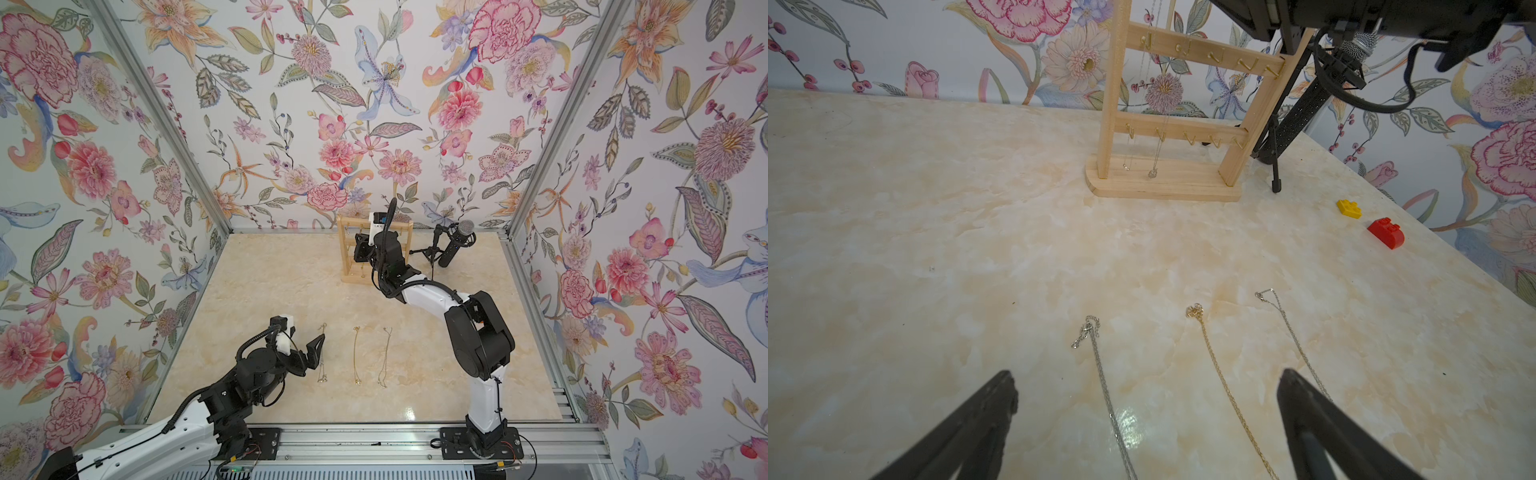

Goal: Take the necklace off the jewelry display stand
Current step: Take off the necklace from the stand.

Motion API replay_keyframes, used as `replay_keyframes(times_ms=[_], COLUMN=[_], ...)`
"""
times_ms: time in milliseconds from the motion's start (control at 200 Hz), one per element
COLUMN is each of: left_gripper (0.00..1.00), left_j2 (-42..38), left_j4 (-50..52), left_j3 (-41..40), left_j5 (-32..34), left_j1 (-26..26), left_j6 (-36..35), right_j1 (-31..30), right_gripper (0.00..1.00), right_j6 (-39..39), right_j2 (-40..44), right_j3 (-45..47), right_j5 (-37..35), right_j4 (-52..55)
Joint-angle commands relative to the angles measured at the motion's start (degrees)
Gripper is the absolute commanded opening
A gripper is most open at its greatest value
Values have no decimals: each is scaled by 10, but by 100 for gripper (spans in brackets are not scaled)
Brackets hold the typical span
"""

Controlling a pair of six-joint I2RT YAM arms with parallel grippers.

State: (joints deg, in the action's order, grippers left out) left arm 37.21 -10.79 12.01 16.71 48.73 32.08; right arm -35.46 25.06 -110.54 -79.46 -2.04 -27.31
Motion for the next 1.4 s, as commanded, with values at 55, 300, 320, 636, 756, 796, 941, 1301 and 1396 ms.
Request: replay_keyframes(times_ms=[55,300,320,636,756,796,941,1301,1396], left_gripper=[99,99,99,99,99,99,99,99,99], left_j2=[1,3,4,4,4,4,5,11,10], left_j4=[-10,-9,-10,-10,-10,-10,-10,-10,-10], left_j3=[5,6,6,6,6,6,6,8,8], left_j5=[-3,-3,-3,-3,-3,-3,-3,-4,-4], left_j1=[-6,-6,-6,-6,-7,-6,-6,-6,-6], left_j6=[-10,-9,-9,-9,-9,-9,-8,-8,-8], right_j1=[-6,-8,-8,-9,-10,-10,-12,-14,-14], right_gripper=[10,5,4,2,0,0,0,0,0], right_j6=[-9,-19,-20,-28,-32,-33,-38,-42,-41], right_j2=[5,18,21,37,43,45,53,75,79], right_j3=[-12,-6,-6,-4,-3,-3,-3,1,2], right_j5=[-12,-16,-16,-13,-13,-14,-13,-10,-10], right_j4=[-14,-9,-8,1,2,3,8,15,18])
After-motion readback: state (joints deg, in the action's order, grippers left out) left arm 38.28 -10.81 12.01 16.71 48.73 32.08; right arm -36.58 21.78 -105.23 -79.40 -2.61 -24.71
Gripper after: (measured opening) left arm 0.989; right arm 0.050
